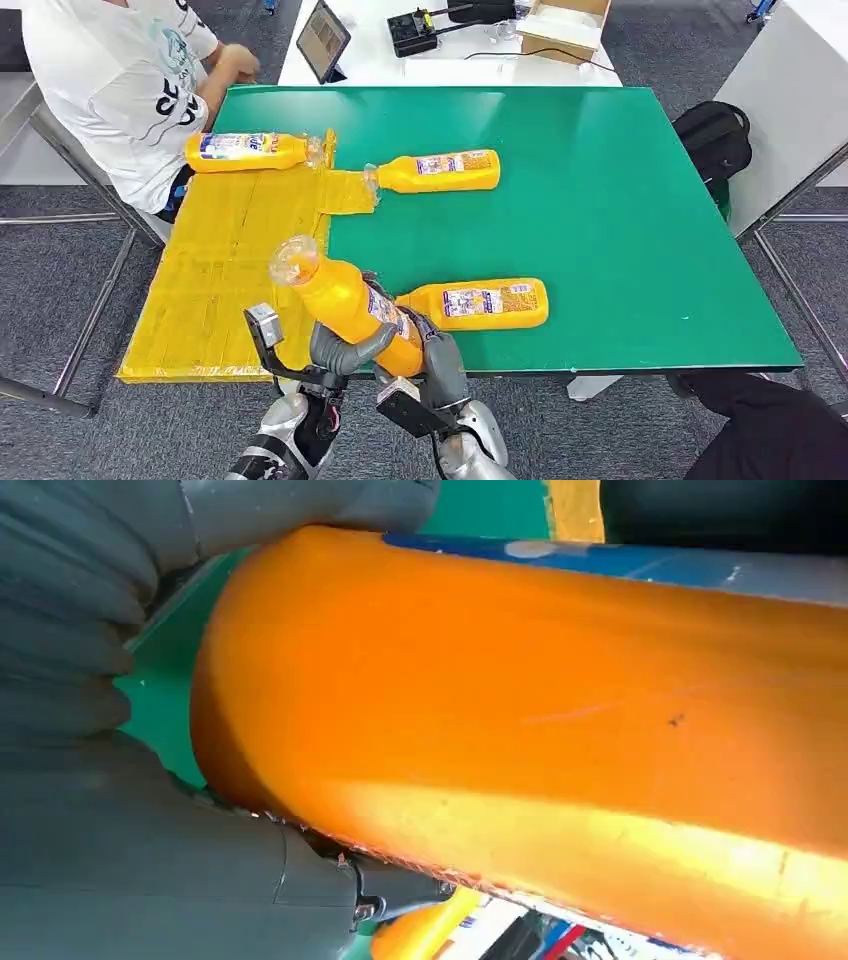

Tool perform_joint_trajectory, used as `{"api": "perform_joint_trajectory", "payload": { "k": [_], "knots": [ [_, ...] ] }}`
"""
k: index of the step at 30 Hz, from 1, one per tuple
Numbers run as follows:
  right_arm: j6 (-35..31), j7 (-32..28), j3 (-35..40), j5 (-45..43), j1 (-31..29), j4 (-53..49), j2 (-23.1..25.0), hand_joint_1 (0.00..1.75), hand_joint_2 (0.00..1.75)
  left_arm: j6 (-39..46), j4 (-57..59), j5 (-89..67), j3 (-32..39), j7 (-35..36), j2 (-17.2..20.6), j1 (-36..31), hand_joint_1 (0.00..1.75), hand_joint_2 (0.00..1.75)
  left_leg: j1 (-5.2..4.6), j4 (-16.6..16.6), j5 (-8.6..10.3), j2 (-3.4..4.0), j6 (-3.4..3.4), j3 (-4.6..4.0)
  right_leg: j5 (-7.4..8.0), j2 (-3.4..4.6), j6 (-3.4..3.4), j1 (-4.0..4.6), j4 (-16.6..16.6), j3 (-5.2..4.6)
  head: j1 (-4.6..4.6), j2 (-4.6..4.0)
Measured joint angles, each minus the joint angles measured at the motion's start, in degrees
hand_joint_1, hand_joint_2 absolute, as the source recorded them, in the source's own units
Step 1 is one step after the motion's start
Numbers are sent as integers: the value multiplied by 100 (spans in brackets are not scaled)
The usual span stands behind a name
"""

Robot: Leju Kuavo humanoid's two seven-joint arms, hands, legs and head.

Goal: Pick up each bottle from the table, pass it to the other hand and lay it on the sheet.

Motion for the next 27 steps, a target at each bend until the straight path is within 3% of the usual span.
{"api": "perform_joint_trajectory", "payload": {
  "k": [1,2,3,4,9,13,17,21,27],
  "knots": [
    [0,0,2,0,-2,9,0,124,175,4,-11,22,2,0,0,4,175,175,0,0,0,0,0,0,0,0,0,0,0,0,0,0],
    [-2,0,7,0,-9,15,2,0,175,19,-39,31,7,0,0,10,175,175,0,0,0,0,0,0,0,0,0,0,0,0,0,0],
    [-11,0,13,2,-22,24,4,0,175,57,-59,31,9,0,0,11,175,175,0,0,0,0,0,0,0,0,0,0,0,0,0,0],
    [-20,0,20,4,-34,28,4,0,0,79,-83,28,13,0,0,14,175,175,0,0,0,0,0,0,0,0,0,0,0,0,0,0],
    [-17,0,238,-114,56,-16,4,0,0,792,-249,-552,55,-138,-4,-15,175,175,0,0,0,0,0,0,0,0,0,0,1,-2,0,0],
    [199,-2,429,-304,141,-438,-26,0,0,1876,-485,-1448,160,-223,-9,-164,175,175,0,0,1,-1,0,-1,1,0,0,0,2,-1,2,0],
    [319,-2,581,-295,185,-787,-59,0,0,2127,-575,-1655,341,-227,-18,-399,175,175,0,0,3,-5,0,0,2,-2,1,0,2,4,2,0],
    [428,-2,747,-454,239,-1249,-96,0,0,3072,-538,-2159,601,-227,-24,-628,175,175,0,0,3,-3,0,-1,3,0,1,0,3,3,2,0],
    [549,-2,780,-483,311,-1797,-114,0,0,3301,-402,-2332,953,-225,63,-959,175,175,1,0,4,-3,0,-1,2,-1,1,0,4,4,0,0]
  ]
}}
